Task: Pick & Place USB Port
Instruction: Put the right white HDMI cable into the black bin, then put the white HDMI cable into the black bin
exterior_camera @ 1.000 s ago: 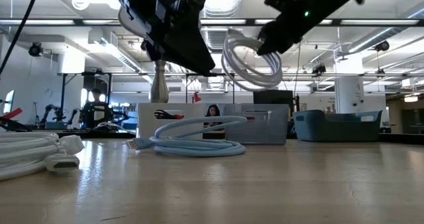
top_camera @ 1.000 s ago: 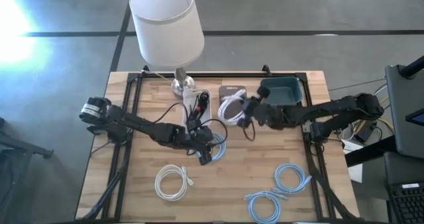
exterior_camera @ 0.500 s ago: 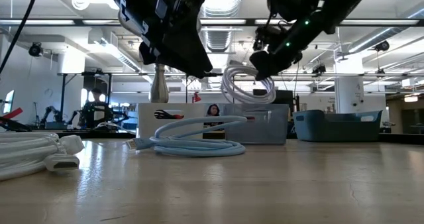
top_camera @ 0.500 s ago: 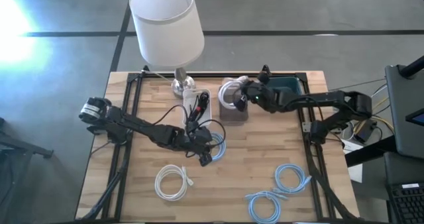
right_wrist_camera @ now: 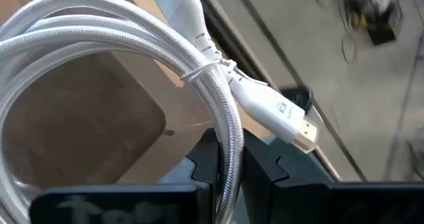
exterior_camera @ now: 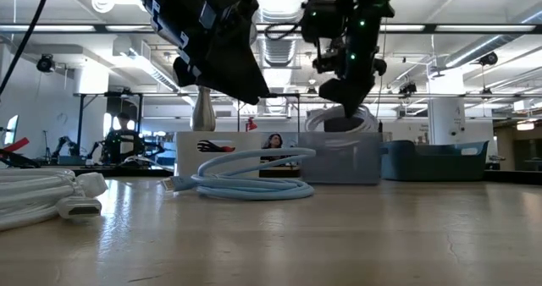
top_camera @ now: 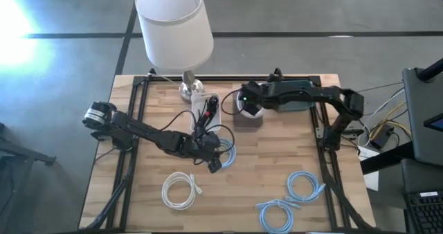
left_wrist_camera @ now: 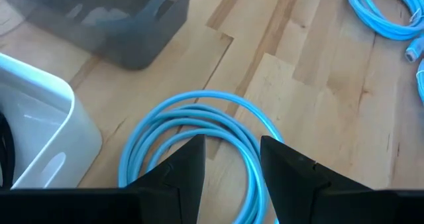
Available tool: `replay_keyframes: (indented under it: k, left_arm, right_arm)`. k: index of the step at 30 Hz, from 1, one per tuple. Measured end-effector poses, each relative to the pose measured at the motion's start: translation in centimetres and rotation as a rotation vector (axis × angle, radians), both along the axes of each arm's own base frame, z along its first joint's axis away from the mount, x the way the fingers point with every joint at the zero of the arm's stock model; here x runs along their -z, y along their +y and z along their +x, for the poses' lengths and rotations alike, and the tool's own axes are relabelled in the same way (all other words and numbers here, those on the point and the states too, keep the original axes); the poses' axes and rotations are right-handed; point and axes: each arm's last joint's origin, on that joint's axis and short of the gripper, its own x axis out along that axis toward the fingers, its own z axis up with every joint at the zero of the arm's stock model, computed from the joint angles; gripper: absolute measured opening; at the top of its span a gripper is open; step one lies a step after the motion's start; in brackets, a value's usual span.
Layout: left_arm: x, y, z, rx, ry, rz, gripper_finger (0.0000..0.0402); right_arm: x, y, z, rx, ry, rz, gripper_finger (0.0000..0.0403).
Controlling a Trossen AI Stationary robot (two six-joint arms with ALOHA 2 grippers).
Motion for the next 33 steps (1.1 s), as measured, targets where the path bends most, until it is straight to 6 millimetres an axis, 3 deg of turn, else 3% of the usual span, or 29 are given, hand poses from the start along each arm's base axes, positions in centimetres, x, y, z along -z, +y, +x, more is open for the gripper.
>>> replay_keyframes:
  k: [9,17,27,33]
  left_arm:
    - [0.2,0.0,0.0,0.001,-0.010,-0.003,0.0149]
    - [0.2,0.0,0.0,0.003,-0.013,-0.004,0.0149]
    - [0.3,-0.3,-0.1,0.022,-0.009,-0.009,0.0149]
    - [0.4,-2.1,-0.5,0.270,0.038,0.021,0.0149]
  right_arm:
    - [2.3,-0.8,2.5,-0.013,0.096,0.027,0.0050]
    - [2.7,-0.7,2.8,-0.014,0.109,0.032,0.0094]
    - [1.3,0.0,2.4,-0.030,0.080,0.021,0.0126]
    - [-0.6,2.0,2.0,-0.079,0.037,0.008,0.0128]
